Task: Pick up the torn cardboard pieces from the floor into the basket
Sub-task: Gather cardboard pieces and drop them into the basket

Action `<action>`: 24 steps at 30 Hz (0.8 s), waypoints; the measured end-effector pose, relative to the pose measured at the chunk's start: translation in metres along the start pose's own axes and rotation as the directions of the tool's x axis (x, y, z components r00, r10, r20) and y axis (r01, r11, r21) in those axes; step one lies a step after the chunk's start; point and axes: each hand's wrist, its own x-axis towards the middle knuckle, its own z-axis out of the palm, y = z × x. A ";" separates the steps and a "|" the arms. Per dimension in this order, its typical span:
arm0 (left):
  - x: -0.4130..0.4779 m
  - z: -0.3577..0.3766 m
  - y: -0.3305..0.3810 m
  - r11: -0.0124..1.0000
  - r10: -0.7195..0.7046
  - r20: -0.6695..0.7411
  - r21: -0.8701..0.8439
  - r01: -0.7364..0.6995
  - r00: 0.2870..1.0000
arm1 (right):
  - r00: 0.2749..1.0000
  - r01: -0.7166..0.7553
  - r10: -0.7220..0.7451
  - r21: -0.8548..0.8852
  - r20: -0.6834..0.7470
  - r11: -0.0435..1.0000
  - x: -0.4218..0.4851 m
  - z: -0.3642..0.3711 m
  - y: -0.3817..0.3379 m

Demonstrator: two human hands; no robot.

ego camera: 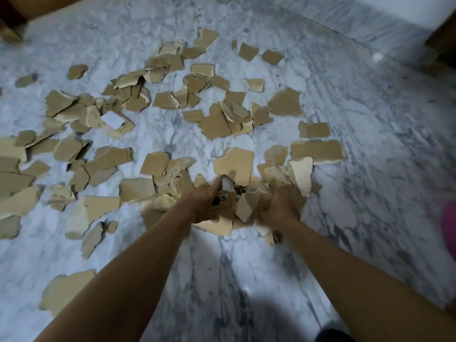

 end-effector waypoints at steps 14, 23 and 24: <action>-0.079 -0.060 -0.080 0.900 -0.307 0.197 -0.258 0.351 0.931 | 0.819 0.525 -0.193 -0.570 0.541 0.632 -0.001 -0.042 -0.093; -0.068 0.028 -0.092 0.906 -0.397 -0.041 -0.178 0.384 0.917 | 0.754 0.651 -0.339 -0.709 0.563 0.272 0.008 -0.003 -0.097; -0.069 0.030 -0.092 0.903 -0.409 -0.042 -0.164 0.397 0.912 | 0.754 0.648 -0.351 -0.715 0.555 0.262 0.007 -0.003 -0.097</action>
